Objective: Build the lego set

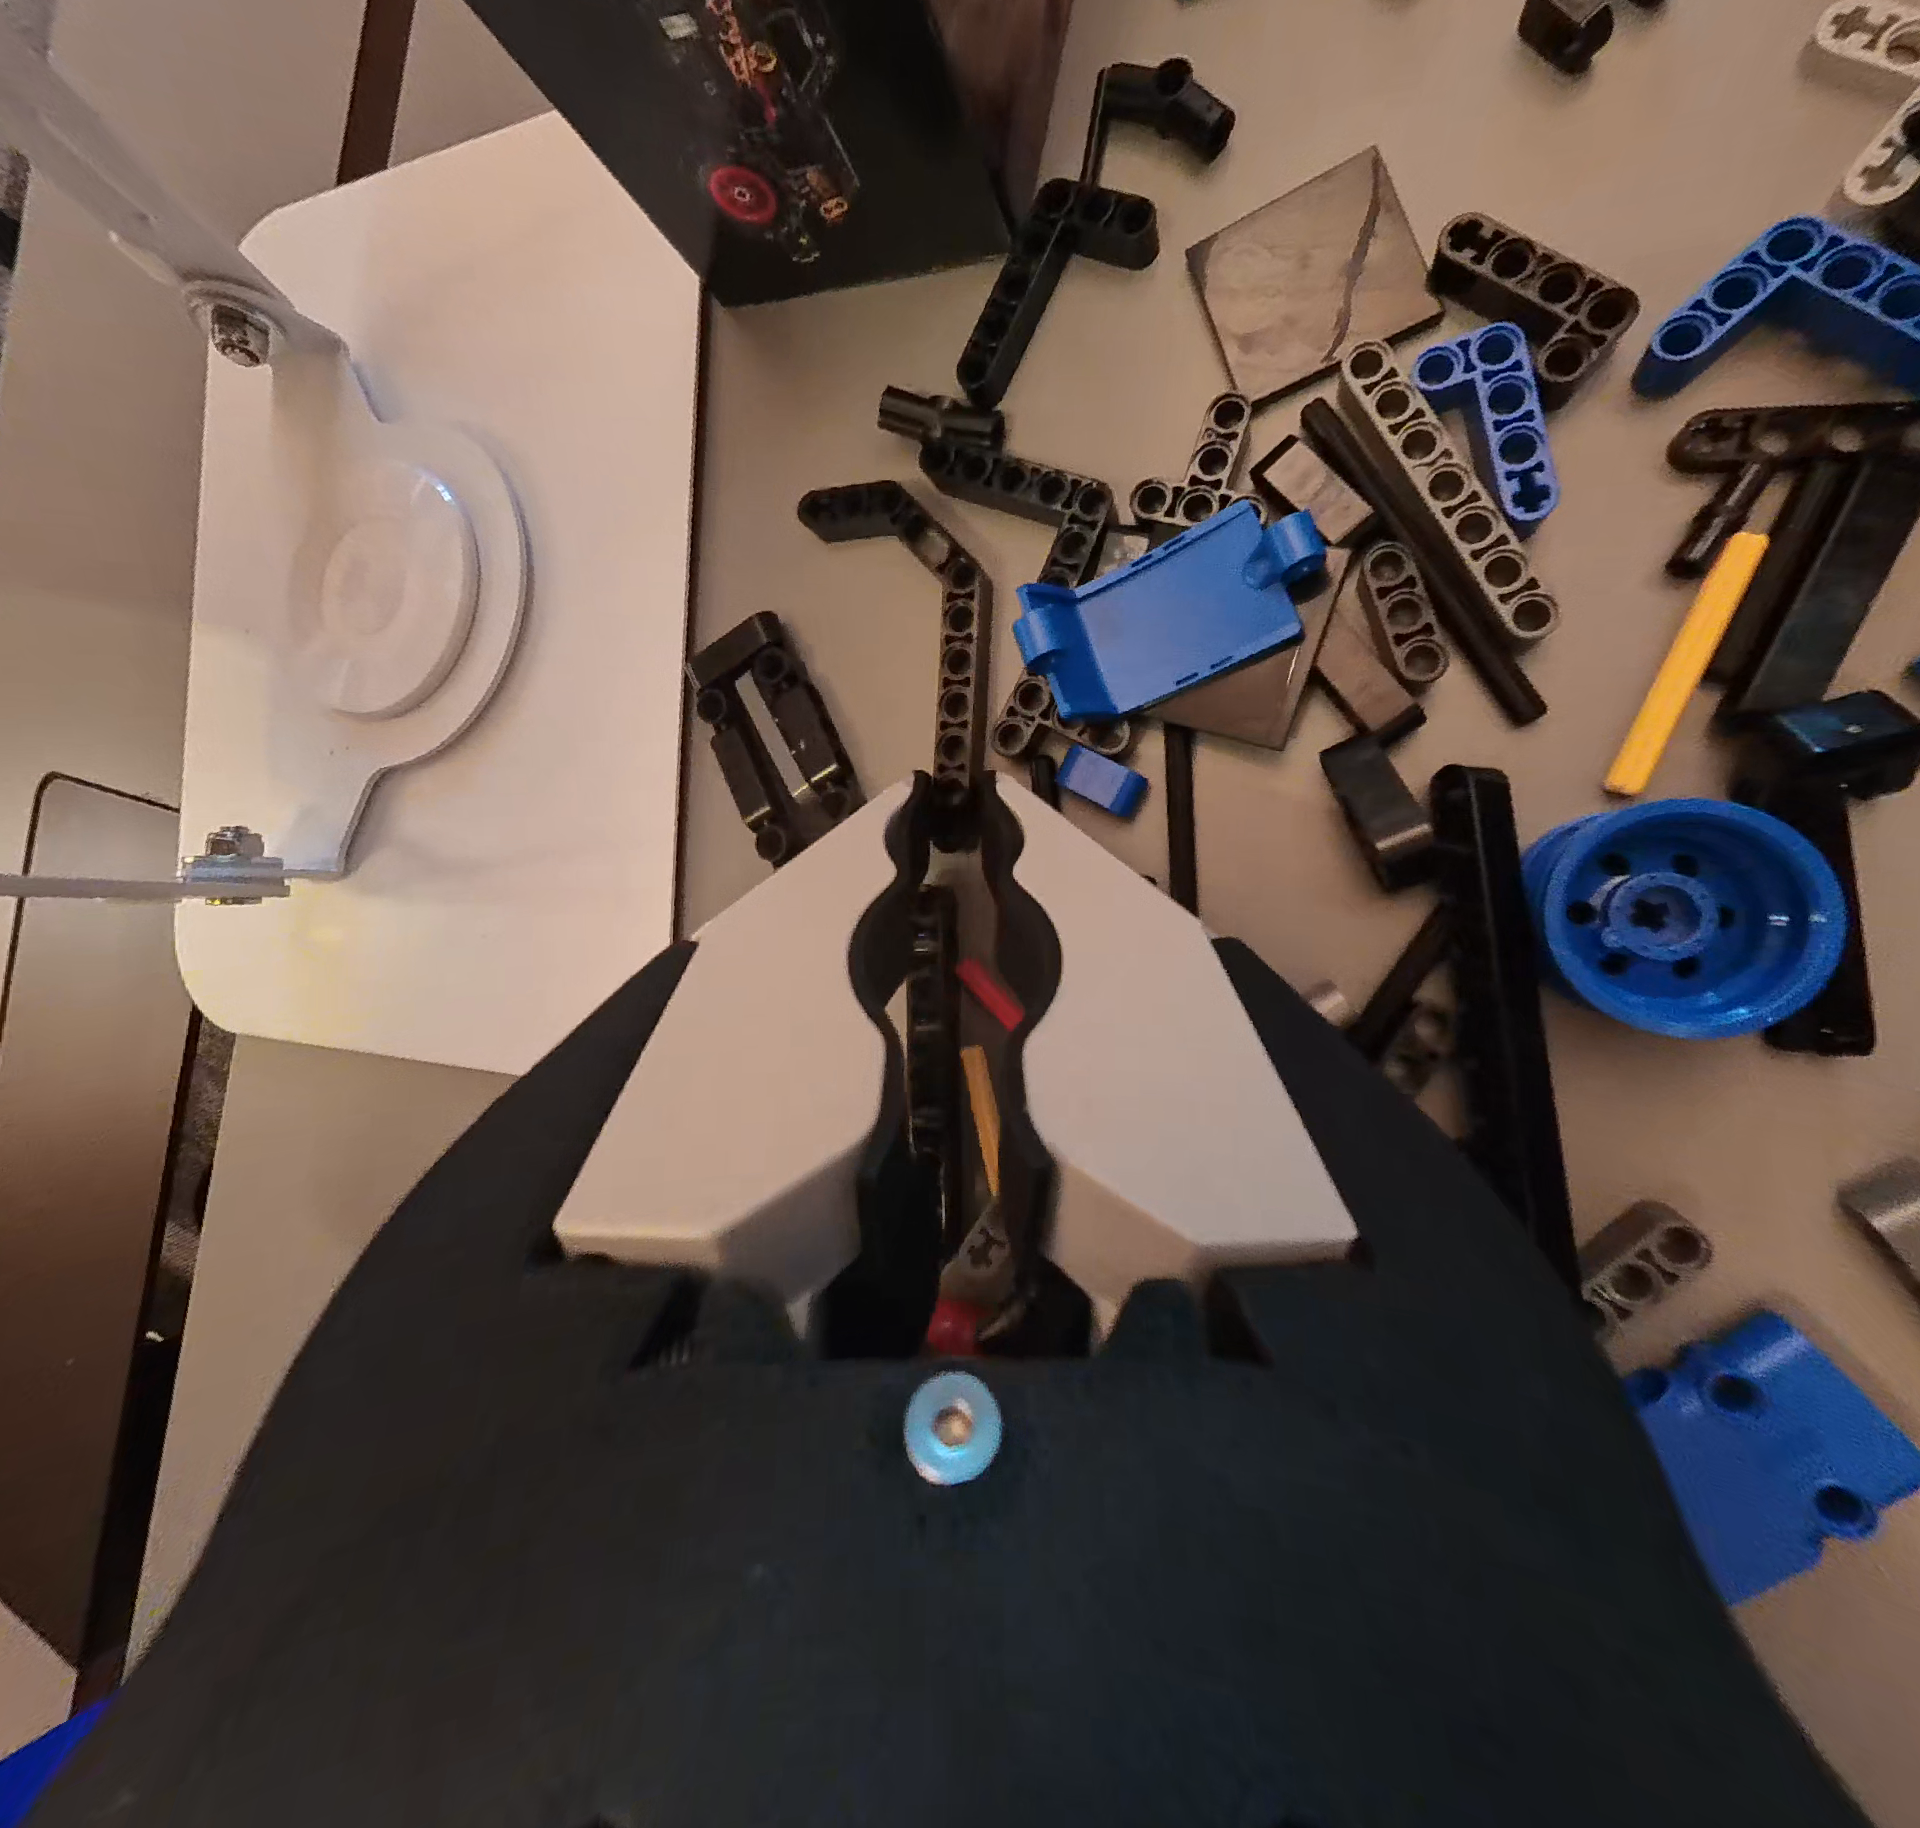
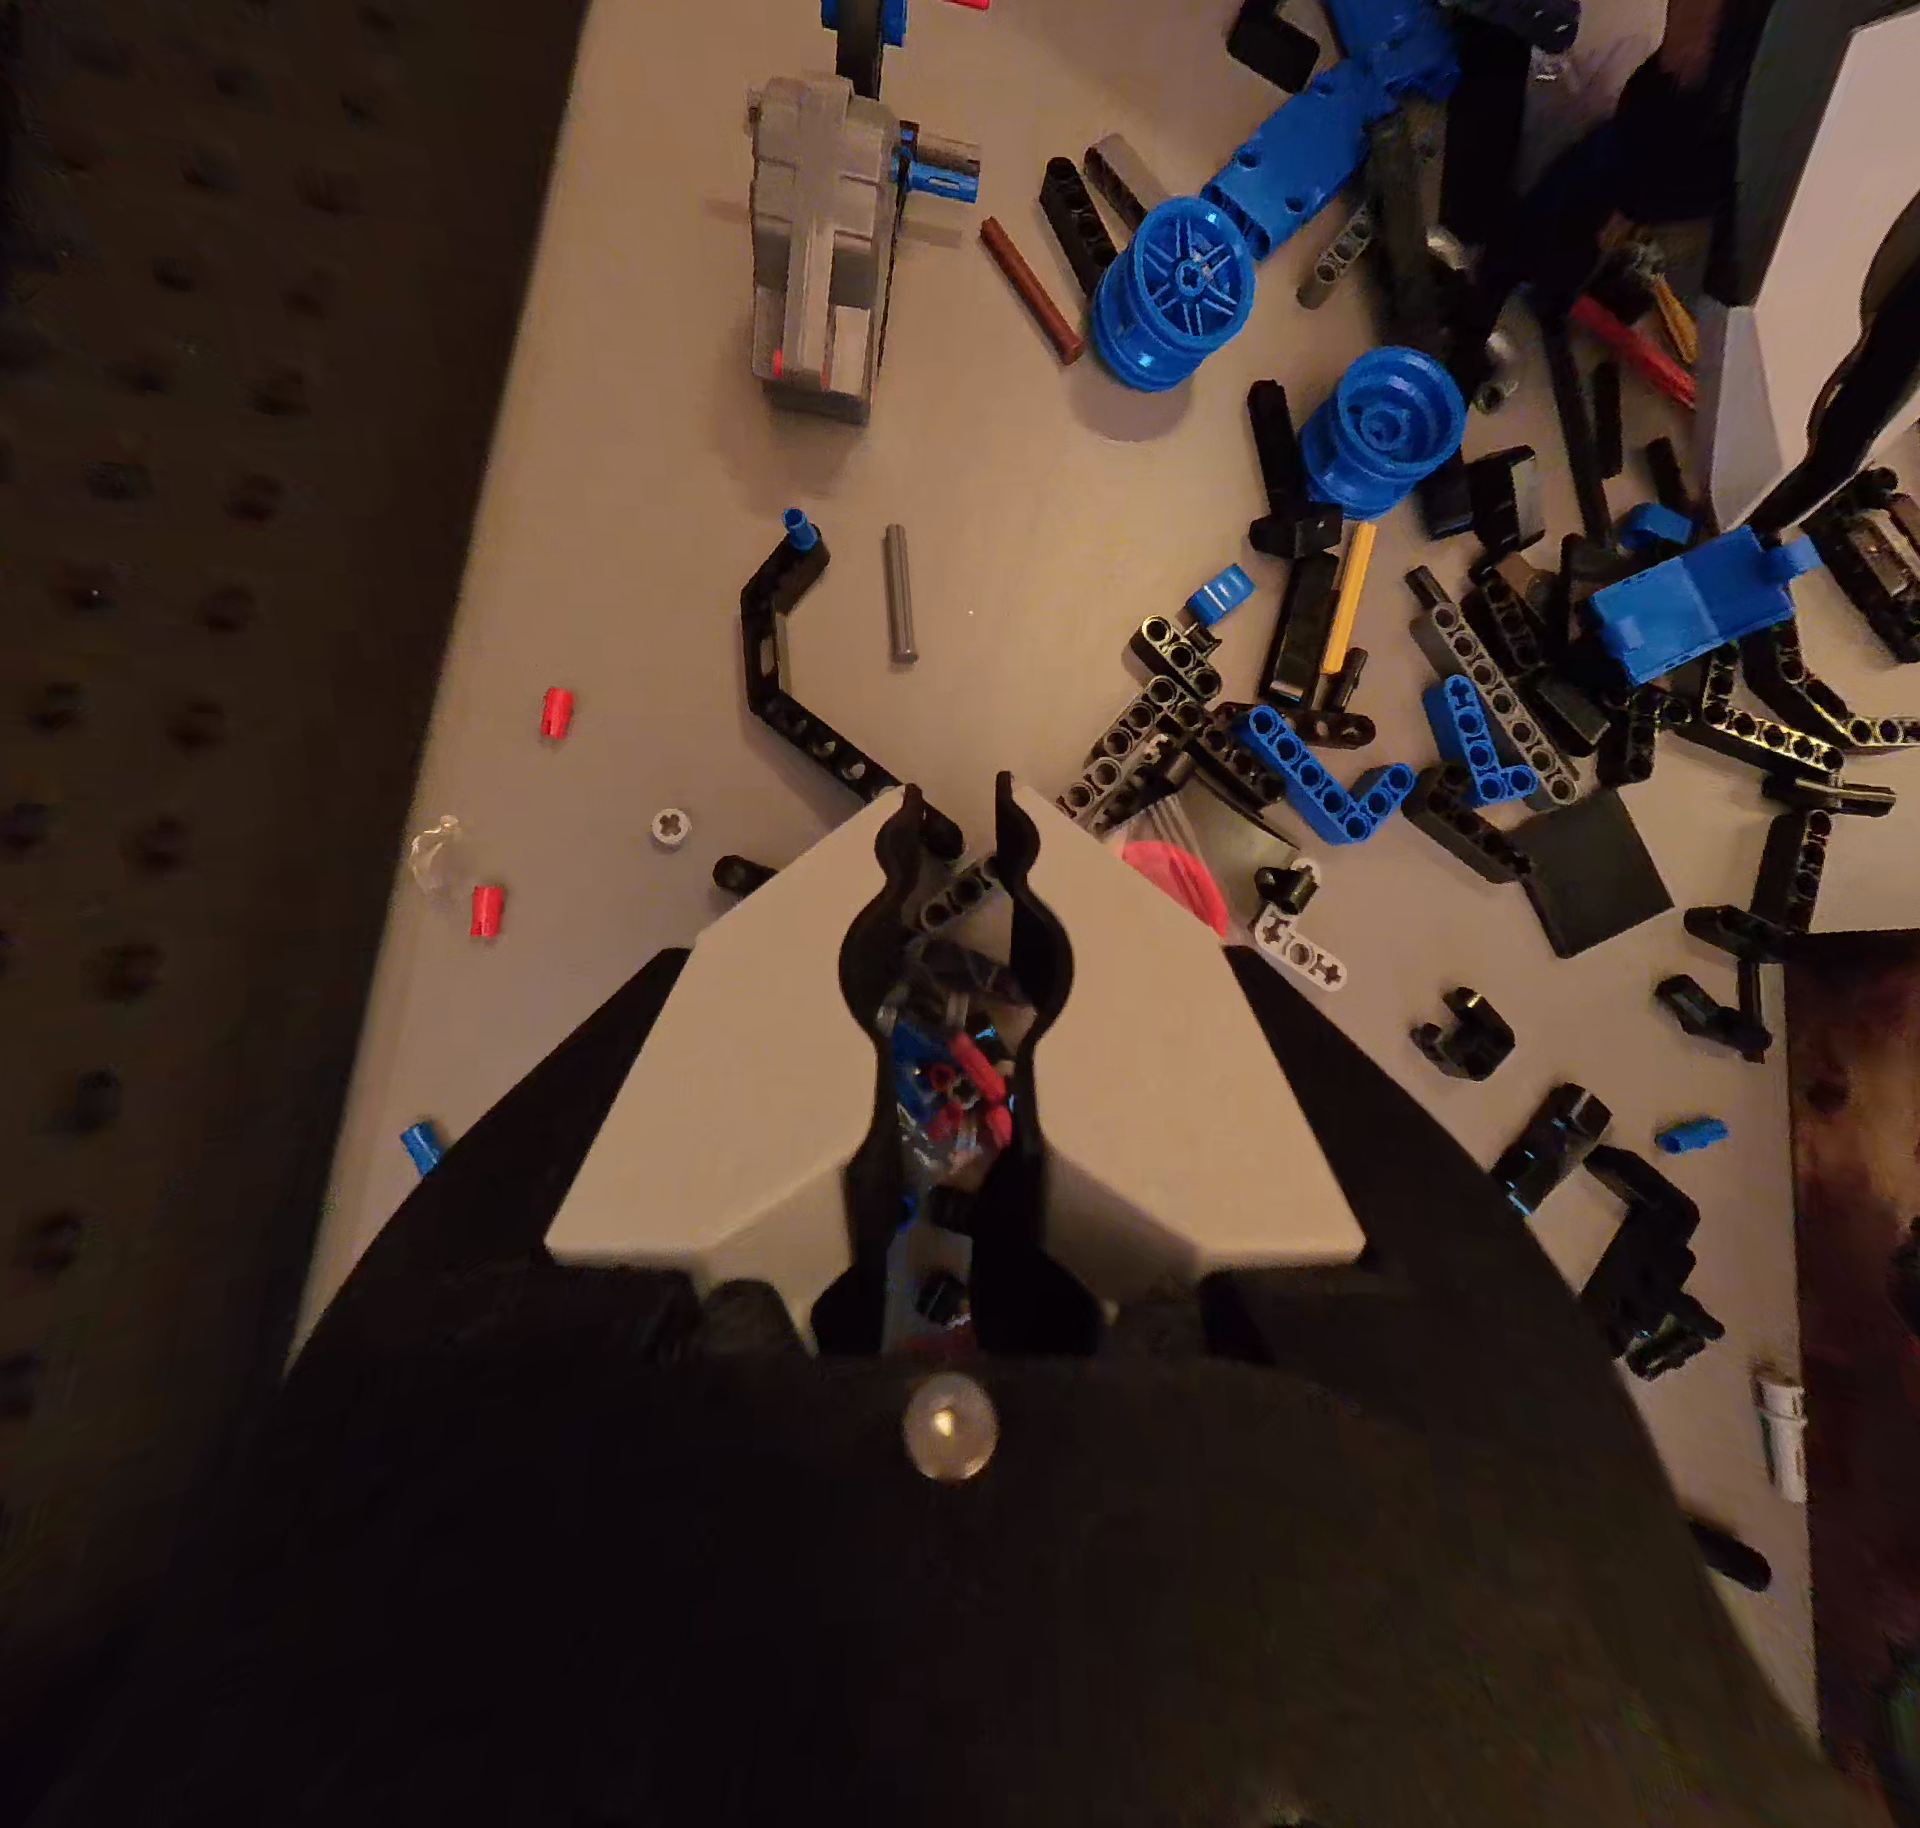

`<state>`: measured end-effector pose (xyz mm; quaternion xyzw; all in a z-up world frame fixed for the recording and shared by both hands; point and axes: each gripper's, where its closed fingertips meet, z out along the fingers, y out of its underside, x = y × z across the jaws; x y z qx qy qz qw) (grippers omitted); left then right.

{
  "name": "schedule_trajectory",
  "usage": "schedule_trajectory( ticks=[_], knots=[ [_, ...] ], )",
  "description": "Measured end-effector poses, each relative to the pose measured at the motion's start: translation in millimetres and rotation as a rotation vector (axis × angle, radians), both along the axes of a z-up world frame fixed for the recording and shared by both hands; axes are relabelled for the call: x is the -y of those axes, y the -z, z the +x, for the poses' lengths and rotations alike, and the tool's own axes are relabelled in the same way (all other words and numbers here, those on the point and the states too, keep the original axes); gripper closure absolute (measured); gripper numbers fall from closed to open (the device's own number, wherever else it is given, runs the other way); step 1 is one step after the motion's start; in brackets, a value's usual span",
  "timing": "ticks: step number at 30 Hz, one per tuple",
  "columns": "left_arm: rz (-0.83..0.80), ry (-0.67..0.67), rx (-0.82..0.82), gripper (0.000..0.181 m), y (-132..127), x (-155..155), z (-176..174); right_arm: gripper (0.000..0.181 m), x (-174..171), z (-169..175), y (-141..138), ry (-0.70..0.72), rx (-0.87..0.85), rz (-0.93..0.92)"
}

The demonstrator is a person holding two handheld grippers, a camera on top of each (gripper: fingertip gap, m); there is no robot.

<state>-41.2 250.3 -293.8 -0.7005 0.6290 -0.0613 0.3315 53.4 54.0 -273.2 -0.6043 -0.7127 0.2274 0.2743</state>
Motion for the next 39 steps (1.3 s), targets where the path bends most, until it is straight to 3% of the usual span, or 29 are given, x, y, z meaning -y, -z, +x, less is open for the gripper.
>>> schedule_trajectory(
  ticks=[6, 12, 20, 30, 39],
  knots=[
    [0.071, 0.008, -0.003, 0.176, -5, 4, -2, 0.170, -2, 1, -1, 0.004, -0.008, 0.011],
    [0.182, -0.005, 0.028, 0.176, -26, 11, -6, 0.170, -5, -1, -14, 0.019, -0.075, 0.015],
    [0.217, -0.027, 0.094, 0.176, -57, 44, -12, 0.166, -25, 8, -34, 0.115, -0.170, 0.017],
    [0.237, -0.020, 0.179, 0.176, -72, 83, 3, 0.164, -48, 12, -42, 0.219, -0.218, 0.061],
    [0.320, 0.011, 0.220, 0.177, -81, 101, 23, 0.162, -82, 7, -70, 0.446, -0.414, -0.039]
  ],
)
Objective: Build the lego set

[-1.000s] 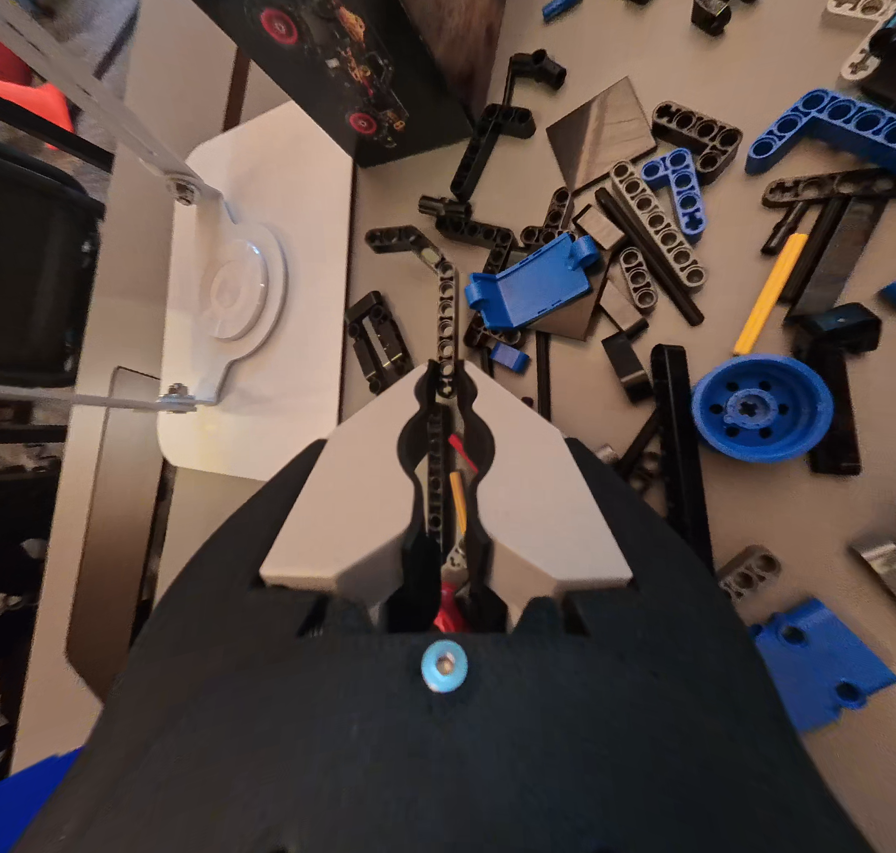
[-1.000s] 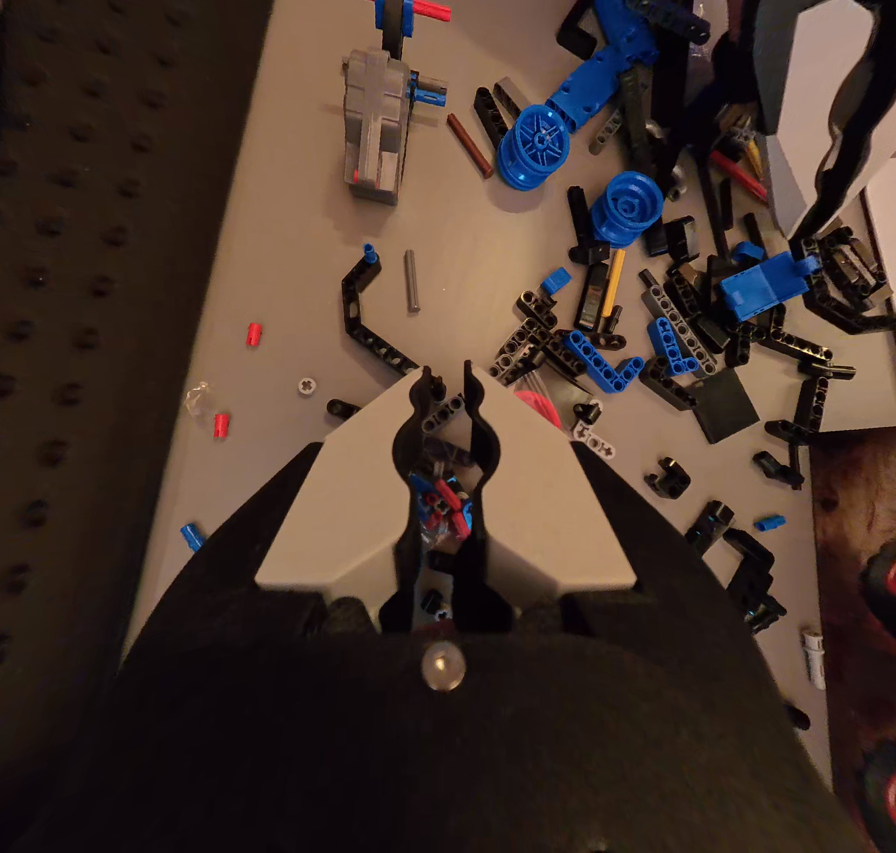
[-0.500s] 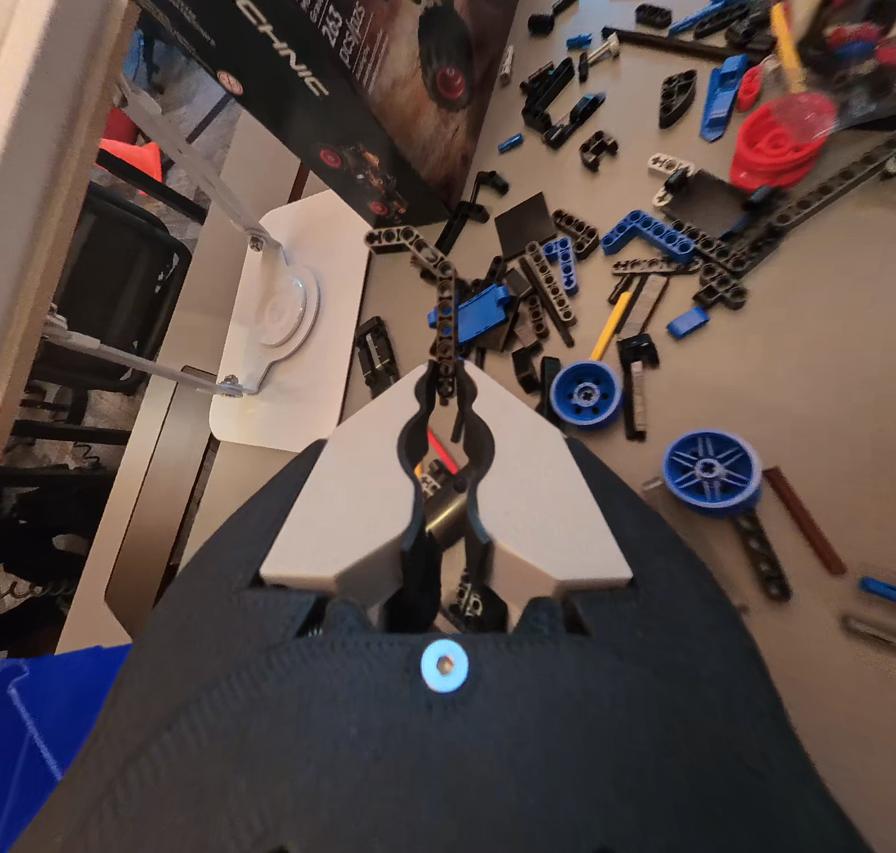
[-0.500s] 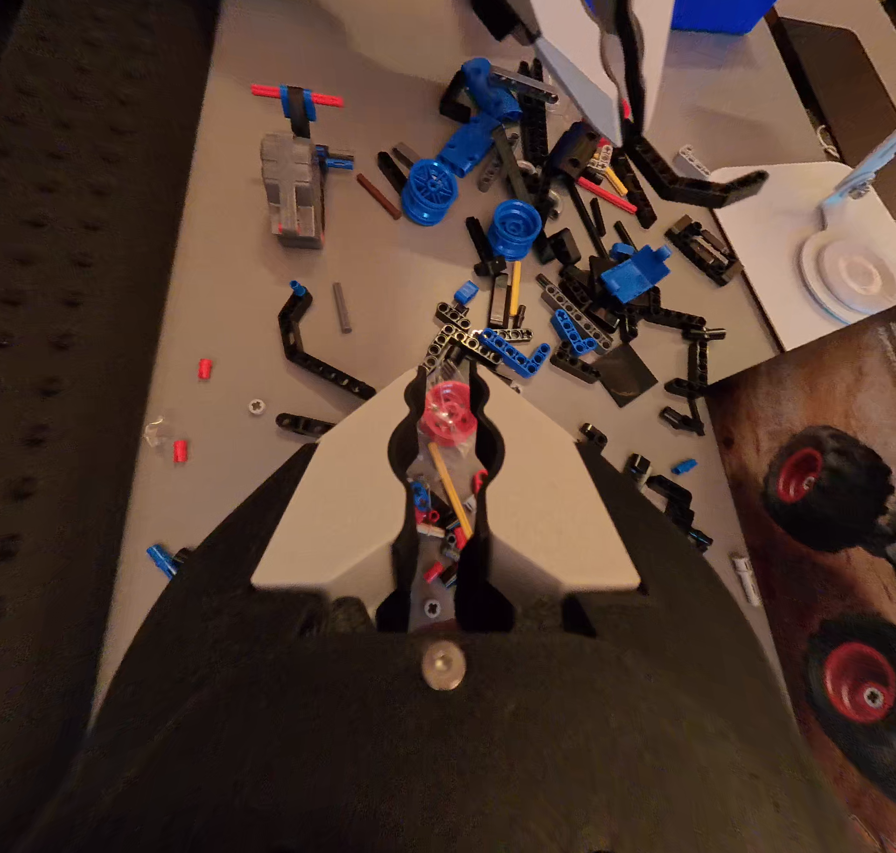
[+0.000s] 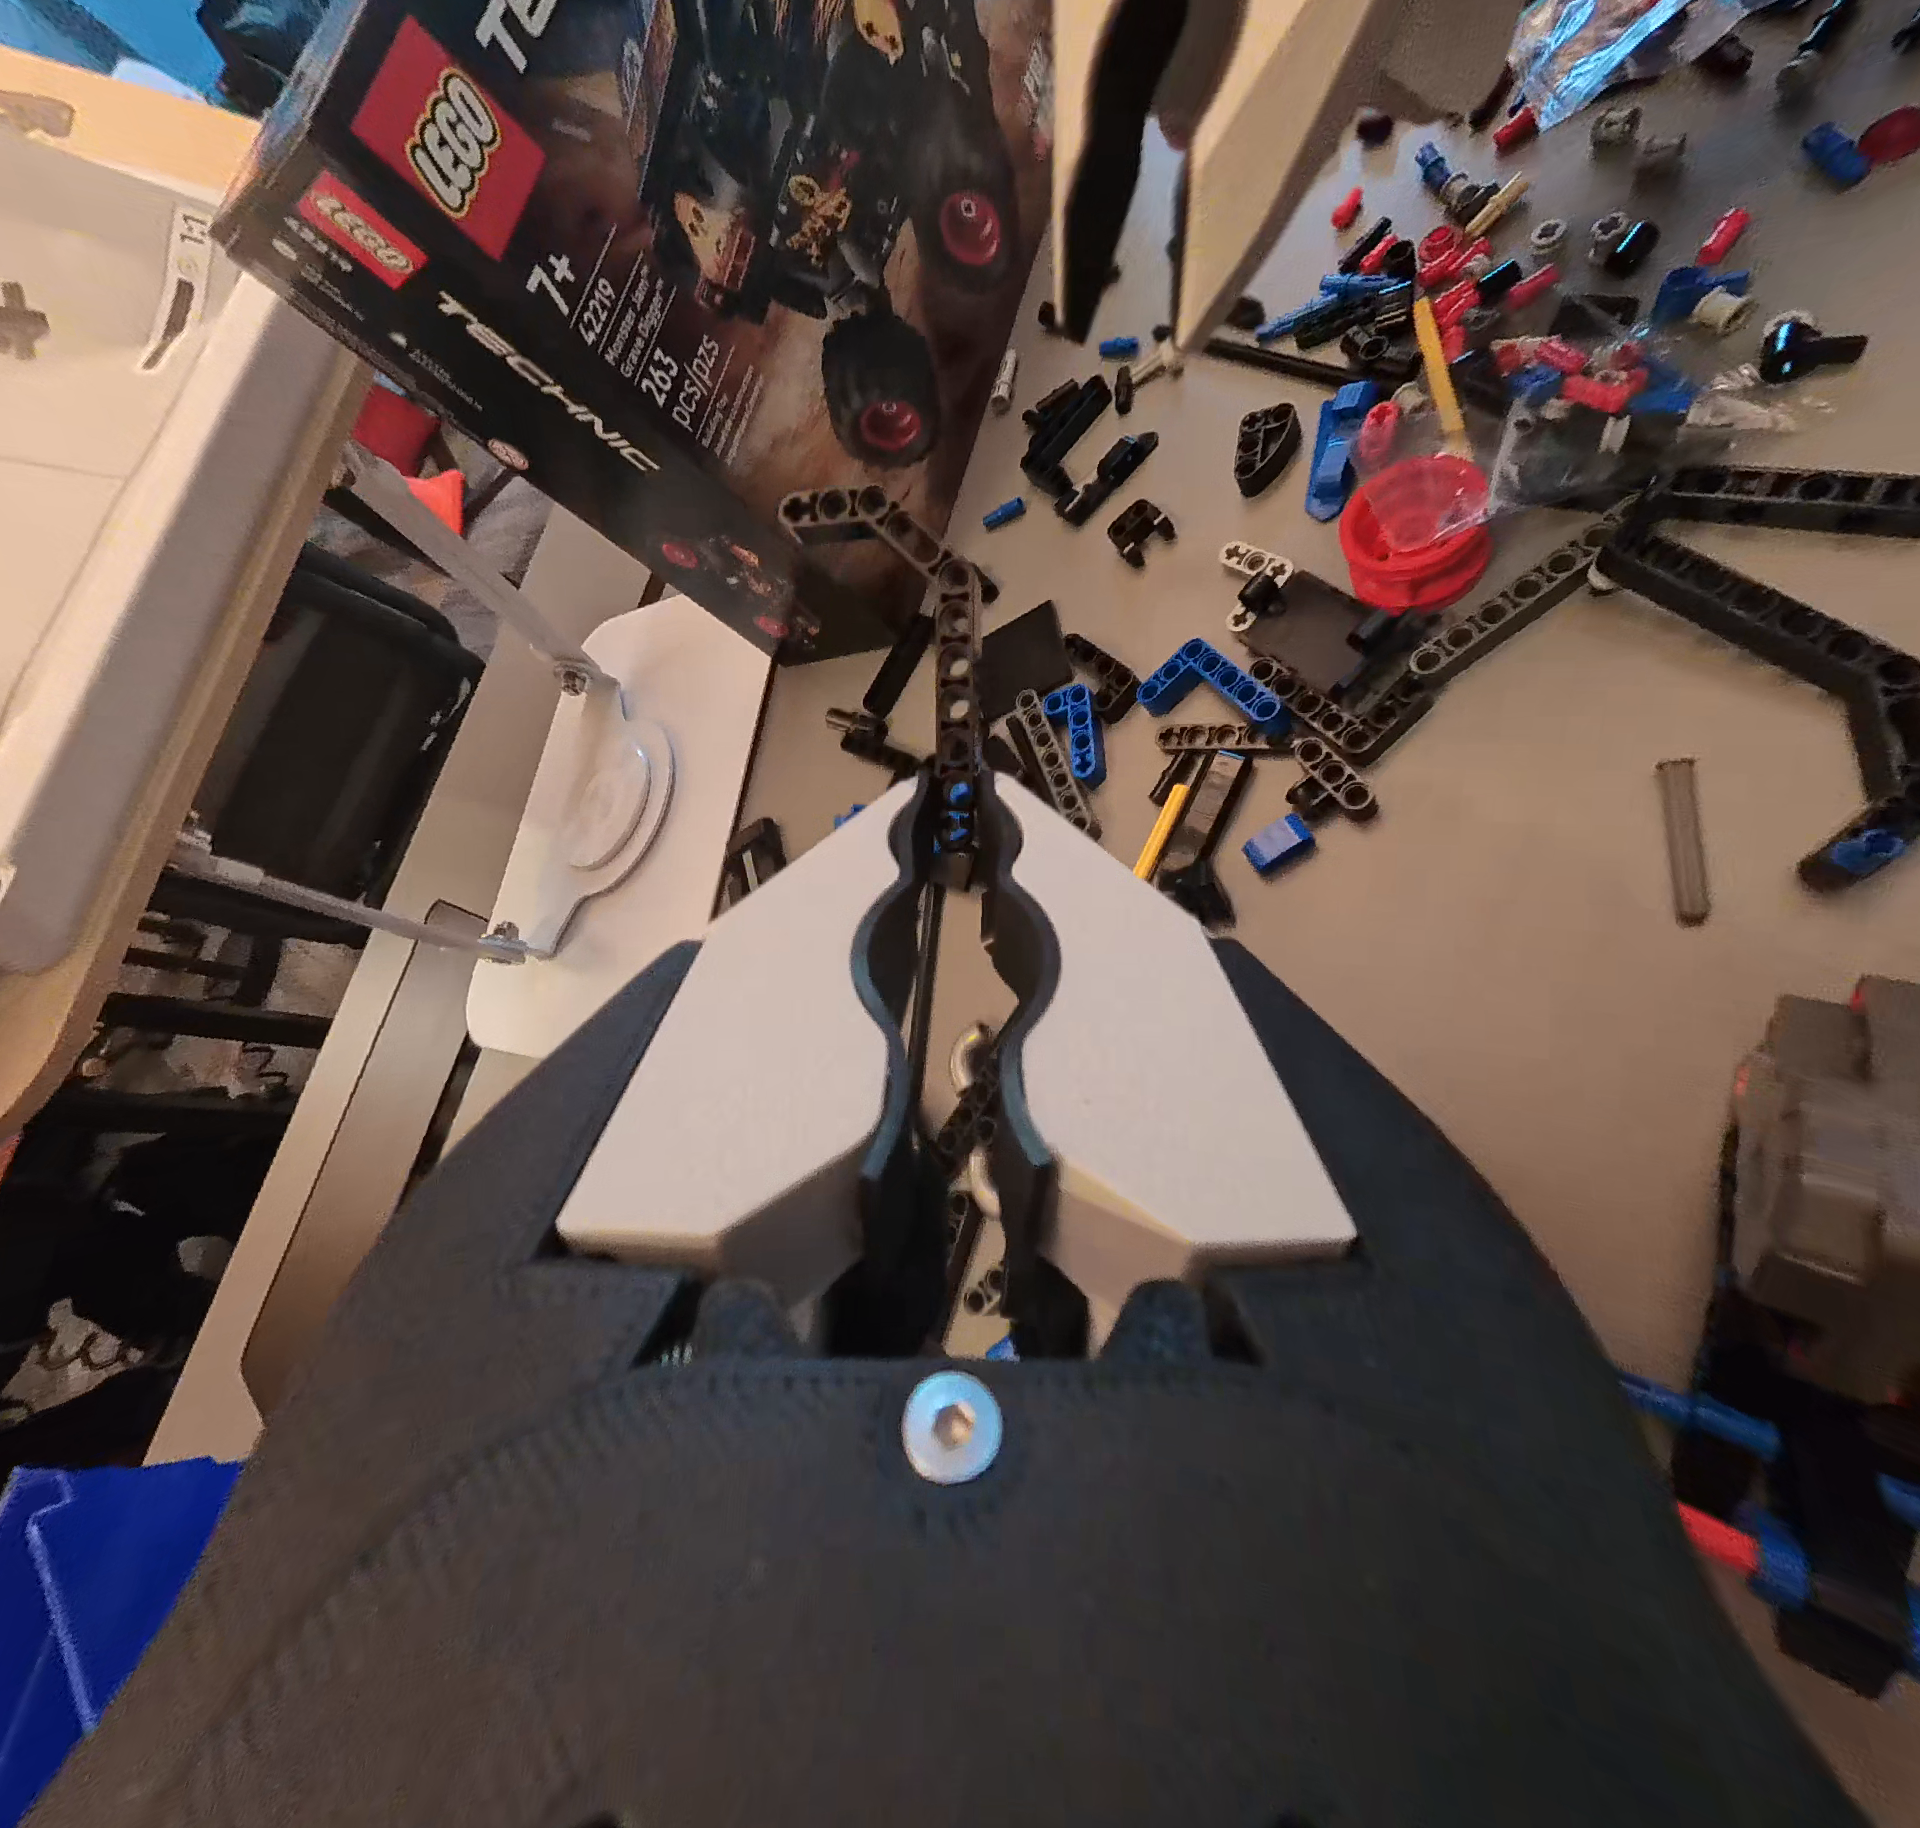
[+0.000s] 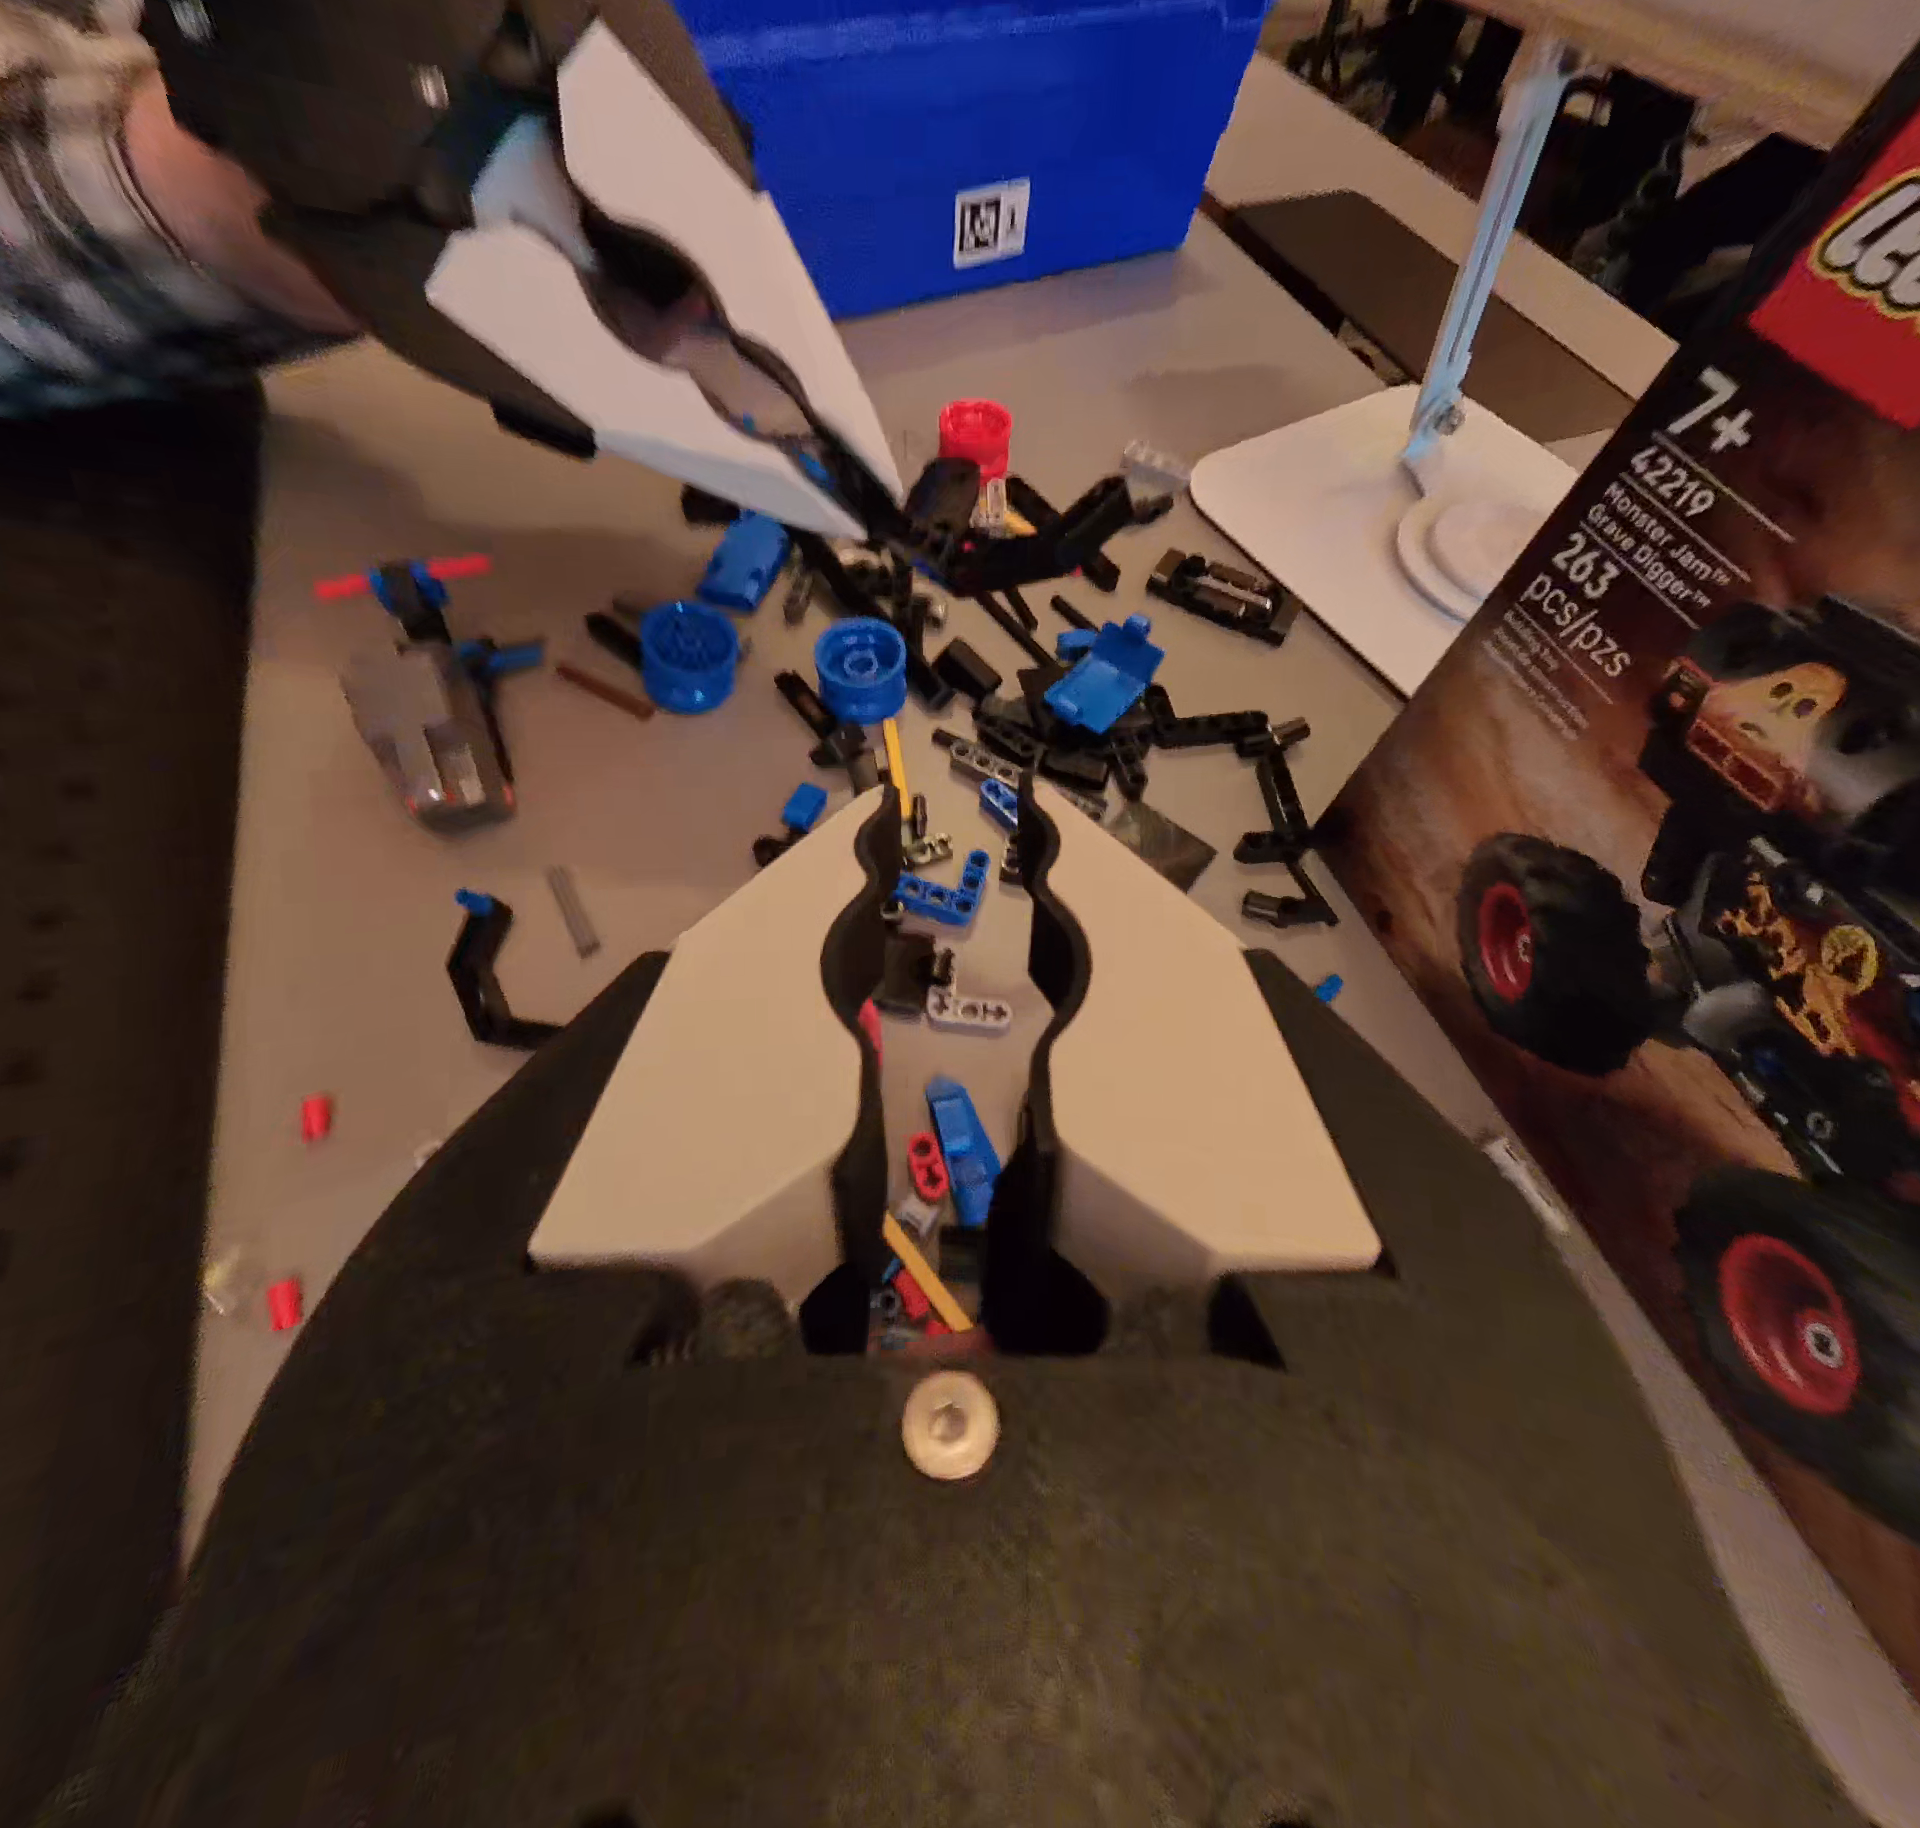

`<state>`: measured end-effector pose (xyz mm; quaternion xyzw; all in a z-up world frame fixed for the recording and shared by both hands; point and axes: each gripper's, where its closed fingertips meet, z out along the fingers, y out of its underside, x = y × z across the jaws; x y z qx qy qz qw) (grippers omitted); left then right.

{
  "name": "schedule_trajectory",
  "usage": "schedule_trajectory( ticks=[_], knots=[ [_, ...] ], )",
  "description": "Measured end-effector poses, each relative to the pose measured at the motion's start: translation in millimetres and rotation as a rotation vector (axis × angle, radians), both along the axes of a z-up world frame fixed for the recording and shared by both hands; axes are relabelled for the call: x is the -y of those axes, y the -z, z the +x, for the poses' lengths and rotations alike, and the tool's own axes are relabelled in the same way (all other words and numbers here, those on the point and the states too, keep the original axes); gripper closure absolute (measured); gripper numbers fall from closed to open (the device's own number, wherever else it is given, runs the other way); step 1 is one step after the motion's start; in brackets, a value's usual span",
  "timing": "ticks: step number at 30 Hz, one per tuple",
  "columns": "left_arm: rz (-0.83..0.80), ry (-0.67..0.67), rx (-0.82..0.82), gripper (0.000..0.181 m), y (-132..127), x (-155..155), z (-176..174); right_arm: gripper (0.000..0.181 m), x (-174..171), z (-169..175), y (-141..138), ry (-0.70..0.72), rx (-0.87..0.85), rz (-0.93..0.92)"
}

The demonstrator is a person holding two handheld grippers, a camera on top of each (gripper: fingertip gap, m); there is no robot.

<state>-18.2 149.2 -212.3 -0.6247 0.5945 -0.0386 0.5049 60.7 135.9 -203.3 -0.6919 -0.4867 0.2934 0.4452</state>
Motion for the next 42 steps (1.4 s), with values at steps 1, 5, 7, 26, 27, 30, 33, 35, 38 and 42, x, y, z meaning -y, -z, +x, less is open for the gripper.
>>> schedule_trajectory(
  ticks=[1, 5, 7, 26, 27, 30, 33, 35, 38, 42],
  knots=[
    [0.001, 0.004, 0.012, 0.176, -1, 1, 2, 0.161, -1, -1, -3, 0.011, -0.028, -0.019],
    [0.034, 0.014, 0.055, 0.176, -7, 4, 10, 0.159, -4, -7, -13, 0.041, -0.122, -0.080],
    [0.063, 0.023, 0.066, 0.176, -10, 6, 15, 0.158, -6, -11, -14, 0.051, -0.155, -0.108],
    [0.182, 0.096, 0.120, 0.174, -26, 21, 33, 0.176, 5, -39, -41, 0.014, -0.332, -0.148],
    [0.178, 0.111, 0.134, 0.171, -28, 23, 33, 0.176, 4, -38, -40, 0.019, -0.320, -0.137],
    [0.154, 0.132, 0.173, 0.162, -35, 26, 30, 0.176, 7, -39, -38, 0.005, -0.295, -0.124],
    [0.112, 0.130, 0.237, 0.159, -45, 26, 25, 0.175, 7, -40, -34, 0.004, -0.245, -0.084],
    [0.068, 0.137, 0.265, 0.154, -46, 26, 24, 0.176, 9, -41, -35, -0.004, -0.251, -0.082],
    [0.047, 0.145, 0.258, 0.149, -41, 26, 25, 0.176, 9, -41, -42, -0.004, -0.307, -0.111],
    [0.113, 0.146, 0.187, 0.161, -34, 28, 30, 0.175, 8, -40, -51, -0.002, -0.401, -0.185]
  ],
)
